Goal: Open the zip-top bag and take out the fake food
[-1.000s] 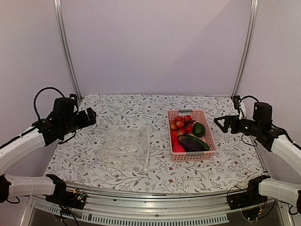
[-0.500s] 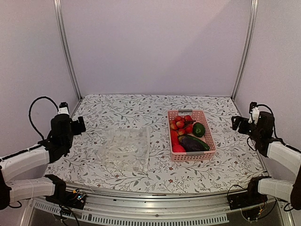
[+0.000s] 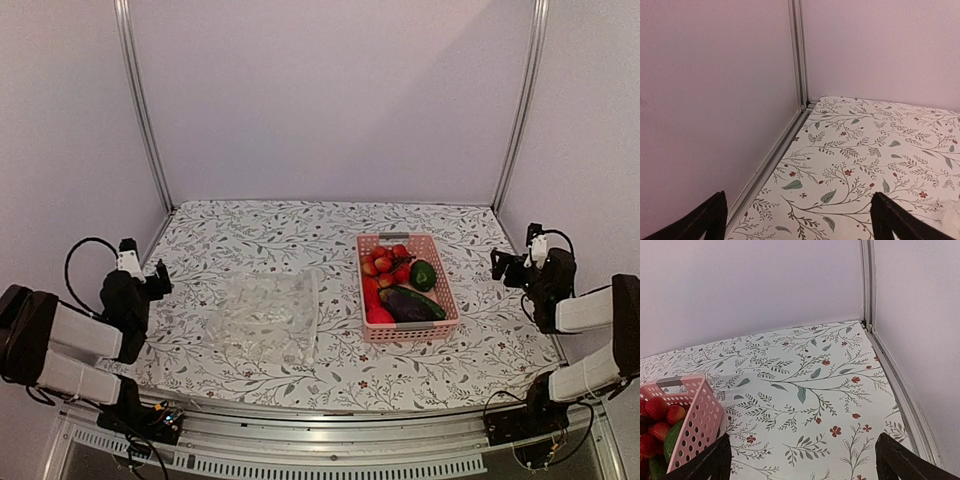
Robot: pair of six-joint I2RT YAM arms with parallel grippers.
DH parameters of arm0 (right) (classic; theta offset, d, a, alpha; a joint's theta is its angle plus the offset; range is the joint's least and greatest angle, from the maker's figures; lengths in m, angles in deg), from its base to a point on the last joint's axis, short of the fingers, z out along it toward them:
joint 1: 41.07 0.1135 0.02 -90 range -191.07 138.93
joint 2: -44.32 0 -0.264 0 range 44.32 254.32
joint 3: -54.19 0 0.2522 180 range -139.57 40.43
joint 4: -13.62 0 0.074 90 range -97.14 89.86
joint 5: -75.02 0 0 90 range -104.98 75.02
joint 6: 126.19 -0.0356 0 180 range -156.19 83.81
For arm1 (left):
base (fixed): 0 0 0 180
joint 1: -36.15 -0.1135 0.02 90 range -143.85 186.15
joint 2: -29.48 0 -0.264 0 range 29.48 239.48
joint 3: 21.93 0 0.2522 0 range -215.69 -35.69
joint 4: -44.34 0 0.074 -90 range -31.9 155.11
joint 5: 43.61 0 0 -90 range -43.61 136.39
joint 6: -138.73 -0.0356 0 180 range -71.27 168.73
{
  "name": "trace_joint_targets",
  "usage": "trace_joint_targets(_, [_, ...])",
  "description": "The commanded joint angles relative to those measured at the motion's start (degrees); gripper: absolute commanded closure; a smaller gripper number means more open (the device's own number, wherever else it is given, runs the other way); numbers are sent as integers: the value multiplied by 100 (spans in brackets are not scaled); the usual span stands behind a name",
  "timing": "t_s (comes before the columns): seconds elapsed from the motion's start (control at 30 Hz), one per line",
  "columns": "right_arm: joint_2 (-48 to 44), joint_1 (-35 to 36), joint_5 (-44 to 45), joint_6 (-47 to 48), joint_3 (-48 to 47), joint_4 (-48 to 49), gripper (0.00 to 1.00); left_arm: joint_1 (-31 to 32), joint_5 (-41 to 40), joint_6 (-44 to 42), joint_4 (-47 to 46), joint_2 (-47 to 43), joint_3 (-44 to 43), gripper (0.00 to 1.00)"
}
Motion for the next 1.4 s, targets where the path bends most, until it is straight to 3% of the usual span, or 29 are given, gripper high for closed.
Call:
trace_joint_targets(0.0, [455, -60, -112, 349, -404, 797, 1, -216, 883, -153, -1365, 899, -443, 0])
trace_joint_targets(0.17, [877, -132, -409, 468, -803, 432, 1, -284, 1014, -261, -2131, 2018, -655, 0])
trace_joint_targets(0.23, [913, -187, -478, 471, -808, 428, 1, -436, 1192, -55, -1166, 1826, -953, 0])
trace_joint_targets(0.37, [751, -190, -745, 471, -550, 656, 1, -756, 1662, 243, -1126, 1792, -960, 0])
trace_joint_targets(0.43, [625, -192, -913, 338, -281, 1225, 1, -866, 1772, 316, -1200, 1855, -990, 0])
trace_joint_targets(0.57, [723, -189, -1204, 197, -420, 1235, 1, -912, 1989, 293, -1061, 1851, -1034, 0])
trace_joint_targets(0.63, [857, -184, -1392, 113, -308, 1720, 1, -912, 2011, 288, -1024, 1842, -1051, 0])
trace_joint_targets(0.7, [1019, -173, -1341, 5, -207, 2127, 1, -917, 2021, 284, -1019, 1855, -1058, 0])
trace_joint_targets(0.8, [1184, 171, -1198, 220, -406, 1858, 1, -913, 2252, 192, -855, 1865, -1151, 0])
trace_joint_targets(0.87, [1212, 583, -646, 731, -451, 1612, 1, -894, 2347, 137, -794, 1878, -1189, 0])
trace_joint_targets(0.97, [1221, 613, 53, 696, -101, 2299, 1, -885, 2456, 94, -785, 1869, -1190, 0])
trace_joint_targets(1.03, [1367, 606, -185, 622, 210, 2941, 1, -957, 2850, 43, -820, 1843, -1148, 0])
trace_joint_targets(1.37, [1322, 563, -141, 607, 146, 2806, 1, -989, 2692, 148, -816, 1858, -1165, 0])
